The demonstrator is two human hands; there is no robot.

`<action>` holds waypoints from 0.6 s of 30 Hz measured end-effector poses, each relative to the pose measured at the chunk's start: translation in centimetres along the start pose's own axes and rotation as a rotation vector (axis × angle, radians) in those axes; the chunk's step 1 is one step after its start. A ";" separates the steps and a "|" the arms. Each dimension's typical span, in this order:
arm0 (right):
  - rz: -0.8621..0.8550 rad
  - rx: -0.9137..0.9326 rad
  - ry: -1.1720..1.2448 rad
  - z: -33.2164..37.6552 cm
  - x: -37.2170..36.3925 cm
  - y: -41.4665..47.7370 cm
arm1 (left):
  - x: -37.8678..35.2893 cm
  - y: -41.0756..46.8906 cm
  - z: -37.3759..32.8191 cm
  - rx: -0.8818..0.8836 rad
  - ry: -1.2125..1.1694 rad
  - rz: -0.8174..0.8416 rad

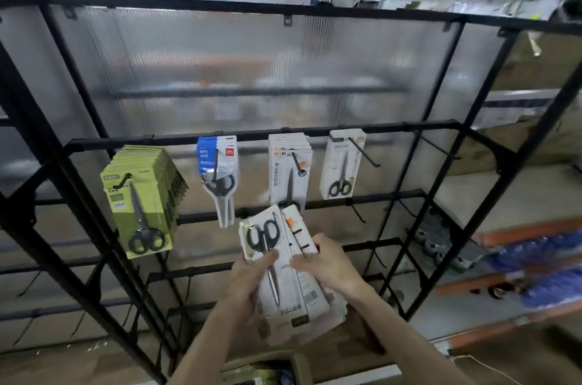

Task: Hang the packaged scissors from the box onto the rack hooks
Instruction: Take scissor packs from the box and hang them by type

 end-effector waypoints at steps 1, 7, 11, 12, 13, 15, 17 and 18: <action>-0.010 -0.002 -0.015 0.0 0.5 -0.5 | -0.4 -0.2 0.2 0.020 -0.019 0.011; -0.047 -0.046 -0.169 -1.1 0.4 -0.4 | -1.4 -0.8 0.7 0.031 -0.018 0.004; -0.018 -0.126 -0.275 0.5 -0.8 -0.2 | -1.6 -1.5 0.8 0.054 -0.063 0.023; -0.005 -0.122 -0.304 0.8 -1.1 0.1 | -1.6 -1.7 0.9 0.061 -0.081 0.035; -0.002 -0.119 -0.297 1.1 -1.2 0.1 | -1.5 -2.1 1.0 0.067 -0.108 0.047; -0.012 -0.133 -0.179 1.5 -1.0 0.6 | -1.0 -2.4 1.3 0.077 -0.145 0.069; -0.007 -0.113 -0.092 1.8 -1.1 0.8 | -0.6 -2.5 1.6 0.074 -0.191 0.105; -0.019 -0.105 -0.097 1.7 -1.2 0.9 | -0.4 -2.5 1.7 0.072 -0.218 0.122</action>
Point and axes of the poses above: each hand's wrist, its own y-axis towards the middle knuckle, its own x-axis out of the back of the hand, z = x × y, the point moved 3 cm from there along y, towards the middle knuckle, and after that the axes turned 5 degrees about x, right-handed, at the moved point
